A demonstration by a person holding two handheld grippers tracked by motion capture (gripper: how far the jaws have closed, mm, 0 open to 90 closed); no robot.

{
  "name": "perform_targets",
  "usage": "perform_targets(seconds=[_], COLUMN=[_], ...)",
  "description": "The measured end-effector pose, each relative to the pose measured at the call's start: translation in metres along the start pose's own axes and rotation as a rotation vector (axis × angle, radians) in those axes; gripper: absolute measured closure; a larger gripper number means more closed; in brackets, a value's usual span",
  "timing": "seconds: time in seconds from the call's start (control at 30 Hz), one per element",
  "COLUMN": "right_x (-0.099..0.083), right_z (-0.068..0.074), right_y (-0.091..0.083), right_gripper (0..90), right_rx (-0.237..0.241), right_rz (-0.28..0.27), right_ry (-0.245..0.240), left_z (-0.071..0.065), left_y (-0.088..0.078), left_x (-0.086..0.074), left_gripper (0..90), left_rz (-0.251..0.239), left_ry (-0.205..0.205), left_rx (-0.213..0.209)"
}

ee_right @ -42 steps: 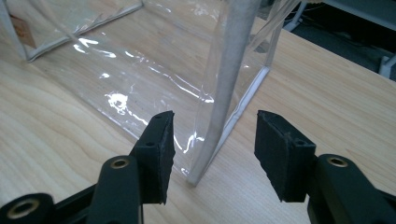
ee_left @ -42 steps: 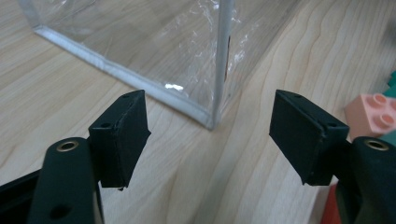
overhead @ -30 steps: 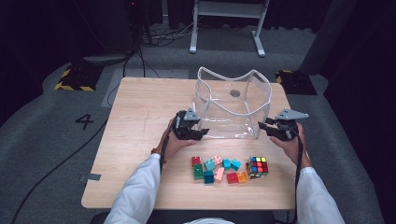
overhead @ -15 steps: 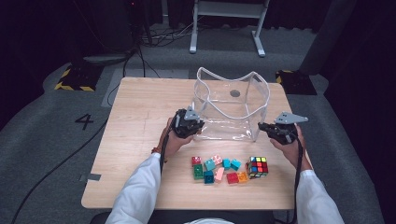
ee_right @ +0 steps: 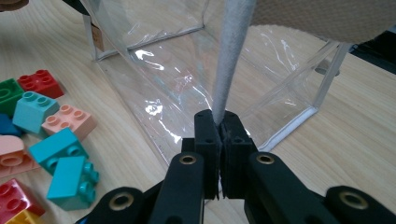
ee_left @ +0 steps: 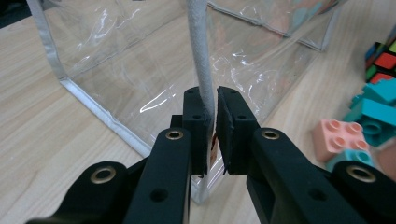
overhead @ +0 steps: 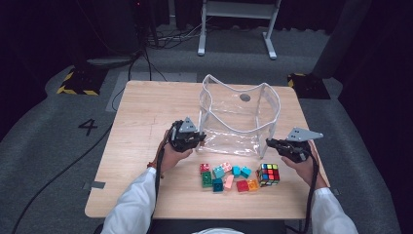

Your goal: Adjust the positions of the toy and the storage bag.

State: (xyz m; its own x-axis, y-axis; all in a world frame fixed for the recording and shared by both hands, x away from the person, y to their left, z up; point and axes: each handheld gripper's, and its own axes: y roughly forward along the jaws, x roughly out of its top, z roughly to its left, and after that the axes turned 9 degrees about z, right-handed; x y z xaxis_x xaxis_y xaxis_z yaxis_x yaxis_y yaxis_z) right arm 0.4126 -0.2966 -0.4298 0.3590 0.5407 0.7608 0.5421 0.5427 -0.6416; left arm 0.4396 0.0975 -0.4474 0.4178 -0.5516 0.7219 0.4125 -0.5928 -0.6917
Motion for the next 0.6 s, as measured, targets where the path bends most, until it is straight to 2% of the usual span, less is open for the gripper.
perform_targets(seconds=[0.1, 0.2, 0.33, 0.47, 0.57, 0.6], right_x=[-0.002, -0.004, -0.007, -0.008, -0.009, -0.010], right_z=[0.002, 0.006, 0.013, 0.018, 0.021, 0.023], right_y=[-0.002, -0.004, -0.009, -0.011, -0.013, -0.014], right_gripper=[87.5, 87.5, 87.4, 87.4, 87.0, 86.7], right_rx=[0.007, 0.013, 0.024, 0.026, 0.017, -0.008], right_rz=[-0.006, -0.006, -0.010, -0.008, -0.008, -0.005], right_ry=[-0.004, -0.004, -0.010, -0.018, -0.026, -0.040], left_z=[-0.005, -0.010, -0.014, -0.018, -0.021, -0.025], left_y=[-0.005, -0.008, -0.015, -0.018, -0.021, -0.022], left_x=[-0.004, -0.008, -0.014, -0.019, -0.024, -0.028], left_gripper=[81.9, 81.7, 81.8, 82.3, 80.1, 78.4], left_rz=[0.007, 0.007, 0.024, 0.017, 0.021, 0.022], left_ry=[0.015, 0.013, 0.045, 0.041, 0.043, 0.036], left_rx=[0.004, -0.005, 0.002, 0.005, -0.006, -0.009])
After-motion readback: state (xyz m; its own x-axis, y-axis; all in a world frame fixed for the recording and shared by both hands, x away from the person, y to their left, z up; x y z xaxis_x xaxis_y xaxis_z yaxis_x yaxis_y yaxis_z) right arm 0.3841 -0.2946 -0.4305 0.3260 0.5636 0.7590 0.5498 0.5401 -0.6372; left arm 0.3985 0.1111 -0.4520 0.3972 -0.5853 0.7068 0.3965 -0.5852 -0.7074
